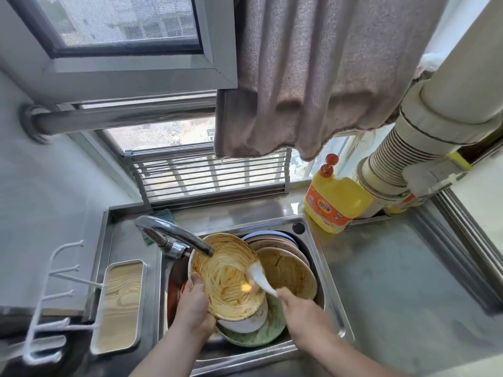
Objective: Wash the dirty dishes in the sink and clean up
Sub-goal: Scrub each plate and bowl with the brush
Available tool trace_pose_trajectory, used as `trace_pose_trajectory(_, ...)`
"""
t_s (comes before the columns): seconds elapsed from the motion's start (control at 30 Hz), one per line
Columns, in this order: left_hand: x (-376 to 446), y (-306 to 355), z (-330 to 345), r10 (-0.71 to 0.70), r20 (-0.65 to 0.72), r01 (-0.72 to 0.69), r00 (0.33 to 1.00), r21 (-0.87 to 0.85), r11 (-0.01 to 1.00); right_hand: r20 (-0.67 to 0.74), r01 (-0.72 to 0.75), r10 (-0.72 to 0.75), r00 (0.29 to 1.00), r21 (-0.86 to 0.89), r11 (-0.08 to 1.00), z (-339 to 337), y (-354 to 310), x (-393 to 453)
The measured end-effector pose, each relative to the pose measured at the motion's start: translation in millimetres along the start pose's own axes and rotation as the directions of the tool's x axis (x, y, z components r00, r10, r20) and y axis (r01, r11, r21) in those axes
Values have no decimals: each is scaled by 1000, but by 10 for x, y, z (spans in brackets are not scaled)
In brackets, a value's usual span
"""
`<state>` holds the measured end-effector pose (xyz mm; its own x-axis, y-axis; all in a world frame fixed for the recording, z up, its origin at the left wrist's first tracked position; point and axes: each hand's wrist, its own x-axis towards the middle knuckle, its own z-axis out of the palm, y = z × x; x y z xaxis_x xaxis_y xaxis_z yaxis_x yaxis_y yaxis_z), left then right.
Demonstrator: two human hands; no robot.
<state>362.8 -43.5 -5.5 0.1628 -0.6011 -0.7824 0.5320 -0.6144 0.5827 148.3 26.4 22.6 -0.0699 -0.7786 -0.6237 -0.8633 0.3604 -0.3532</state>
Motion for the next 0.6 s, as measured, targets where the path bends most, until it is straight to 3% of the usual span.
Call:
trace_pose_trajectory(0.1, 4, -35, -24, -17, -34, 18, 999, 13, 1000, 129, 36, -50, 990, 108, 994, 211, -168, -349)
trace_pose_trajectory(0.23, -140, -258, 67, -85, -43, 86, 995, 18, 996, 19, 156, -163, 987, 184, 970, 182, -636, -77)
trace_pose_trajectory(0.33, -185, -232, 77, -38, -34, 40, 999, 43, 998, -56, 79, -73, 996, 126, 989, -34, -407, 261)
trace_pose_trajectory(0.47, -20, -35, 20, 15, 7, -16, 1000, 84, 996, 14, -1, 0, 1000, 92, 996, 73, 31, -23)
trace_pose_trajectory(0.53, -5, -2, 24, 38, 16, -40, 999, 117, 992, 71, 46, -54, 996, 113, 992, 249, -103, -254)
trace_pose_trajectory(0.6, -69, -10, 67, 48, 34, -53, 998, 147, 988, 43, 135, -145, 989, 185, 973, 288, -365, -267)
